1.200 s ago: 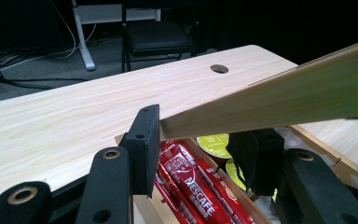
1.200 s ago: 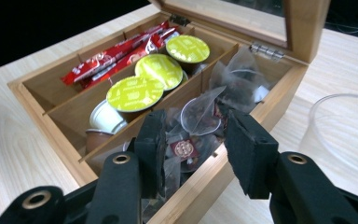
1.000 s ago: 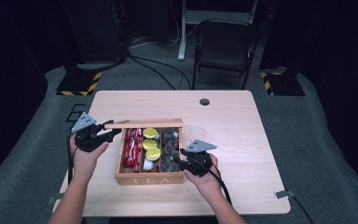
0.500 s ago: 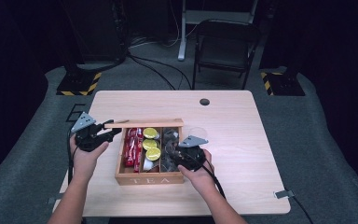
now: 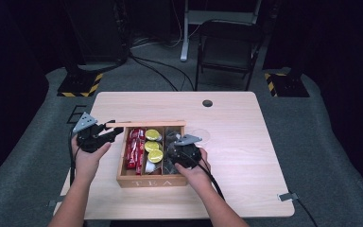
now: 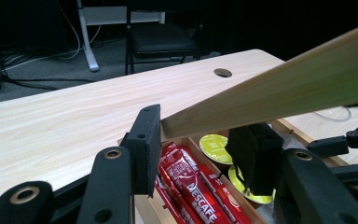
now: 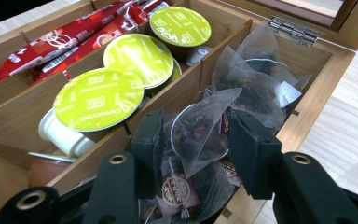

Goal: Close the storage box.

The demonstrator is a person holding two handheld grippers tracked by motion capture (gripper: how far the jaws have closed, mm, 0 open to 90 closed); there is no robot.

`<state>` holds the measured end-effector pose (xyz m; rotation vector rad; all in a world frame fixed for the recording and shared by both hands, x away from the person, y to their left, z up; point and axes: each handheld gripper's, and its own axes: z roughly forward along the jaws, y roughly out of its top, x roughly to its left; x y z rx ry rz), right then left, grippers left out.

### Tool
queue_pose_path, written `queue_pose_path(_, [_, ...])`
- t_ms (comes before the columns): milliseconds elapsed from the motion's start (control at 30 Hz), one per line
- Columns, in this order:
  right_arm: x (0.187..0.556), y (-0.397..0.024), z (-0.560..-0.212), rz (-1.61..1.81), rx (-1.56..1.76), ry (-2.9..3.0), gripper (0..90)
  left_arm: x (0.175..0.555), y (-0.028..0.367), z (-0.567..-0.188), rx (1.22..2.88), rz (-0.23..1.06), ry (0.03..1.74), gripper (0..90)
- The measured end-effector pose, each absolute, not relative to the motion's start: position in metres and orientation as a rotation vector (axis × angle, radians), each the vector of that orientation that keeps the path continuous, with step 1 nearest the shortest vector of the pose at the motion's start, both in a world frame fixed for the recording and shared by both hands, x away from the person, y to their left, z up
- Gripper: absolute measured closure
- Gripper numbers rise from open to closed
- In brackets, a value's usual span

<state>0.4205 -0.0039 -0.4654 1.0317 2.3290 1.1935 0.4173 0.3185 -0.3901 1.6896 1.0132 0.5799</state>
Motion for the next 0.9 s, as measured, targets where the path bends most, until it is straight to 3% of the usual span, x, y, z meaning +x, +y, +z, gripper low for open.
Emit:
queue_pose_path(400, [0.4265, 0.0025, -0.4699, 1.152, 1.001, 2.350, 61.2, 0.4181, 0.3185, -0.3903, 1.680, 0.583, 1.015, 55.2])
queue_pose_path(733, [0.4260, 0.0024, -0.4685, 1.159, 0.988, 2.362, 80.8, 0.4175, 0.3189, -0.3909, 1.680, 0.577, 1.016, 55.1])
queue_pose_path(800, [0.4257, 0.0024, -0.4679, 1.169, 0.975, 2.358, 88.8, 0.4175, 0.3190, -0.3912, 1.678, 0.575, 1.016, 55.0])
queue_pose_path(900, [0.4240, 0.0026, -0.4660, 1.157, 0.931, 2.364, 90.0, 0.4174, 0.3189, -0.3912, 1.678, 0.575, 1.017, 54.9])
